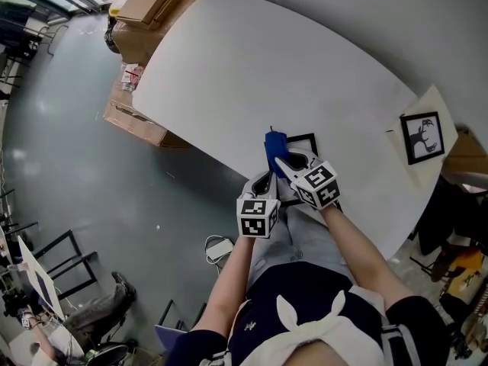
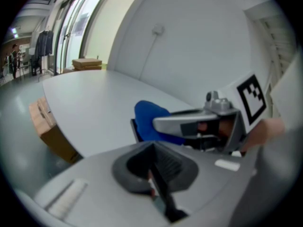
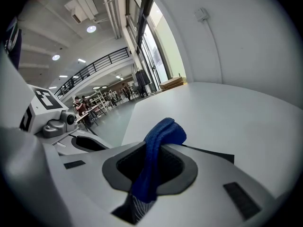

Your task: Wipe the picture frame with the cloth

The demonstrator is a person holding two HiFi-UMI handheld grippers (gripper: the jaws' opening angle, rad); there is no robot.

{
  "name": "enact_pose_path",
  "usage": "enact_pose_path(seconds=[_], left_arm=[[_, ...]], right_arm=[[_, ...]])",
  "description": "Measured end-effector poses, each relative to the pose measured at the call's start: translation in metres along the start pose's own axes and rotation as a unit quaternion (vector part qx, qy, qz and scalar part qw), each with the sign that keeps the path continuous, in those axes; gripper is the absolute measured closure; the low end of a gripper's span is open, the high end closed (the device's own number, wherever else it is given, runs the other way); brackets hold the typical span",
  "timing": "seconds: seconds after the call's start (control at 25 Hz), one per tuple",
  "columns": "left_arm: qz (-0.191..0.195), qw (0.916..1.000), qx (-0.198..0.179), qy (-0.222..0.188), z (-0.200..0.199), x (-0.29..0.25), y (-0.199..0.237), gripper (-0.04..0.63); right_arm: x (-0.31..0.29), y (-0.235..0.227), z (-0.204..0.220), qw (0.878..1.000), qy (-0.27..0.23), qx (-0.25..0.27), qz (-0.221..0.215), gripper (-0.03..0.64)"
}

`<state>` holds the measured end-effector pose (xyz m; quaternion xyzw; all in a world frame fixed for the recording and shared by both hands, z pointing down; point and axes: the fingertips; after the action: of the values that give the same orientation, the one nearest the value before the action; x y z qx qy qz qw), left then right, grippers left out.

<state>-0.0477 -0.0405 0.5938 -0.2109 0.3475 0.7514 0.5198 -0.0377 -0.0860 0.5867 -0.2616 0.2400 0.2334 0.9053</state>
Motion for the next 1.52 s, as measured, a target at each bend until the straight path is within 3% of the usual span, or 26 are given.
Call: enact_pose_path(seconds=[0.4,0.8,1.52], left_arm=[[-0.006,0.9997,-0.006,0.023,0.013,-0.012,0.003,0.591],[-0.016,0.9996,-0.015,0.02,0.013,-0.012,0.001,0.591],[-0.017,0.9998,-0.009,0.007,0.013,-0.012,0.001,0.591]], right_arm=[[-0.008,-0.007,0.01,0.999,0.026,0.023,0.027,0.555],[-0.011,-0.01,0.012,0.997,0.046,0.053,0.04,0.555],[-0.008,-0.015,0.012,0.996,0.055,0.058,0.049,0.554]])
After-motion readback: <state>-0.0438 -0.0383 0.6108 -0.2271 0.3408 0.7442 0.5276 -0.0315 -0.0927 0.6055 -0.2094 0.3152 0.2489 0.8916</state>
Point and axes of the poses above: the fingertips, and each gripper's own axes: x backward along the fingers, y to its left, z out of its underside, and after that the axes turned 4 degrees about -z, right-handed
